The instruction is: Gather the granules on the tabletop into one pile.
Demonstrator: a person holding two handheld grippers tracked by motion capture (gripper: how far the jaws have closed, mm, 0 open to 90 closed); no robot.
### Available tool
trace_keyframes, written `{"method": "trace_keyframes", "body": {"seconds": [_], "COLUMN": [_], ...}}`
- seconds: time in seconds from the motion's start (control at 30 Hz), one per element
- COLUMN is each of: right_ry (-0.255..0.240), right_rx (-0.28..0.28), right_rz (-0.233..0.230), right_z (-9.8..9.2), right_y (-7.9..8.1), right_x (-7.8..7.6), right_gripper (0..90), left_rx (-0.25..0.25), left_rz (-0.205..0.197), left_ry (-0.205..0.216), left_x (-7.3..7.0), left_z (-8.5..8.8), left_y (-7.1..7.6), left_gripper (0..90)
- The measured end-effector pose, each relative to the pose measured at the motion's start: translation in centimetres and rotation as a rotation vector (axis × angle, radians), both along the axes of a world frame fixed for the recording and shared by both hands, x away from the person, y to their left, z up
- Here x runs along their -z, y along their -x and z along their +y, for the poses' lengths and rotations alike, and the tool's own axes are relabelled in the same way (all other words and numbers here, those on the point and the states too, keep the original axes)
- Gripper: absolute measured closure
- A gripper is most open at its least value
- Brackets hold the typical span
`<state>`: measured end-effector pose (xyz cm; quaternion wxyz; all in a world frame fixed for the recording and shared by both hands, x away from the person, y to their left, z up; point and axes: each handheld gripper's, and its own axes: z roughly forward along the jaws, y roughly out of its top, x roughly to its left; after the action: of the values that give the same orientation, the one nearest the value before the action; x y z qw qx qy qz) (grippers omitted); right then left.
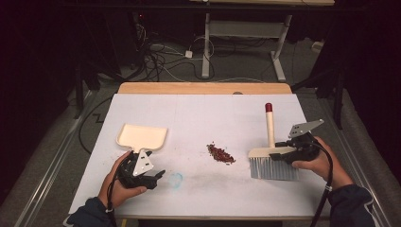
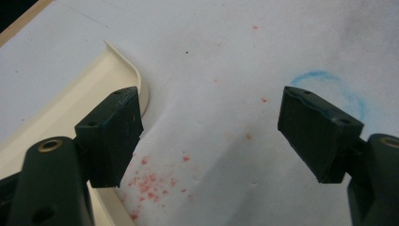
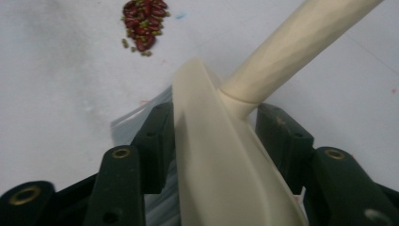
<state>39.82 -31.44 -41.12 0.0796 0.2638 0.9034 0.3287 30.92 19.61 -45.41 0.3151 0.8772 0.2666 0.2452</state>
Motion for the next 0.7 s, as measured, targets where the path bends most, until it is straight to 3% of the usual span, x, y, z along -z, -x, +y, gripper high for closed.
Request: {"method": "trace_keyframes", "body": {"seconds": [0.13, 0.2, 0.23, 0.27, 0.33, 0.43, 0.57, 0.63, 0.7], "right_ry": [-0.01, -0.025, -0.007, 0.0, -0.041, 0.021, -0.011, -0.01, -0.012], "right_rx": [-0.019, 0.008, 0.036, 0.069, 0.121, 0.244, 0.388, 0.429, 0.458], "right_rz": [0.021, 0.016, -0.001, -0.029, -0.033, -0.088, -0.177, -0.217, -0.215], "right_z": [-0.6, -0.8, -1.0, -1.2, -2.0, -2.3, -2.2, -2.0, -1.7], "right_y": [-1.8, -2.3, -2.3, -2.4, -2.8, -3.1, -2.9, -2.8, -3.0], "right_x": [0.5, 0.6, 0.5, 0.4, 0.2, 0.3, 0.6, 0.9, 1.2], "right_gripper": [43.0, 42.4, 41.7, 48.1, 47.4, 49.2, 55.5, 55.1, 54.8], "left_rx": [0.002, 0.003, 0.004, 0.006, 0.007, 0.008, 0.008, 0.009, 0.012], "left_rz": [0.005, 0.006, 0.006, 0.008, 0.008, 0.01, 0.009, 0.004, -0.001], "left_ry": [-0.003, -0.005, -0.005, -0.007, -0.007, -0.008, -0.008, -0.005, -0.005], "left_x": [0.1, 0.1, 0.1, 0.1, 0.1, 0.1, 0.1, 0.1, 0.0], "left_z": [0.0, -0.1, -0.1, -0.1, -0.1, -0.2, -0.2, -0.3, -0.3], "left_y": [0.0, 0.0, 0.0, 0.0, 0.0, 0.0, -0.1, -0.1, 0.0], "left_gripper": [21.5, 21.5, 21.5, 21.5, 21.5, 21.5, 21.5, 21.5, 21.5]}}
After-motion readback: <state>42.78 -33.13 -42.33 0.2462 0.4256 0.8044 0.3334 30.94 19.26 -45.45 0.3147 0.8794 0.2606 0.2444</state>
